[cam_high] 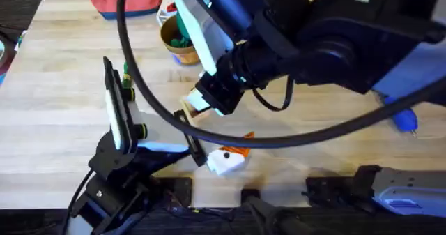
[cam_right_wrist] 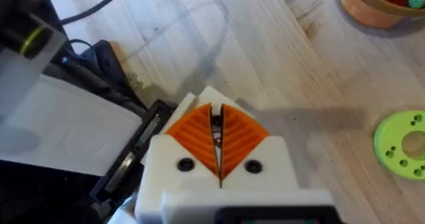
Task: Pick up the gripper from the table and insert it into the empty holder that is missing its gripper. Then pick up a screw, insert it into the mounting hole, and use the screwdriver to tighten it. Finally, clean up the table by picking up the vegetable and placing it into the bucket.
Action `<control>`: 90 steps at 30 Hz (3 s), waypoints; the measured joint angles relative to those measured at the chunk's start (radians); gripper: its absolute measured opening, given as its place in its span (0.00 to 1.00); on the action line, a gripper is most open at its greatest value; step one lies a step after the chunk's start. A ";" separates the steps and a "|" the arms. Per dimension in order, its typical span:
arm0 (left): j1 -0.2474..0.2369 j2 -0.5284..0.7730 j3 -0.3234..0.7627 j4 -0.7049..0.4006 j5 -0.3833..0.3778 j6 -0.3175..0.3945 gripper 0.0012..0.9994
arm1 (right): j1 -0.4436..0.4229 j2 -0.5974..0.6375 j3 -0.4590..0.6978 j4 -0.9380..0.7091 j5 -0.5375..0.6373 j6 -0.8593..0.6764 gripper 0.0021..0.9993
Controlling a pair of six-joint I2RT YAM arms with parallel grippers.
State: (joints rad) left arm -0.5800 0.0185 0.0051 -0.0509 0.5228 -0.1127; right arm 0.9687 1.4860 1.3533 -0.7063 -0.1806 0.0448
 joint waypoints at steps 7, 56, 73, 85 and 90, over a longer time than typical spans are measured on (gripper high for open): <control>0.000 0.000 0.000 0.000 0.001 0.000 0.99 | 0.000 0.000 0.000 0.003 0.007 0.000 0.00; 0.000 0.000 0.000 0.001 0.002 0.005 0.99 | 0.006 -0.005 0.000 -0.026 0.030 0.000 0.00; 0.000 0.000 0.000 0.000 0.003 0.000 0.99 | 0.006 0.013 0.007 -0.014 0.029 0.001 0.03; 0.000 0.000 0.000 0.000 0.005 0.001 0.99 | -0.007 0.009 0.008 -0.020 0.049 -0.003 0.90; 0.000 0.000 0.000 0.000 0.005 0.005 0.99 | -0.034 -0.047 0.008 -0.039 0.044 -0.007 0.99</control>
State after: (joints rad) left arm -0.5800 0.0185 0.0051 -0.0509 0.5278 -0.1078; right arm 0.9352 1.4386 1.3609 -0.7452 -0.1368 0.0376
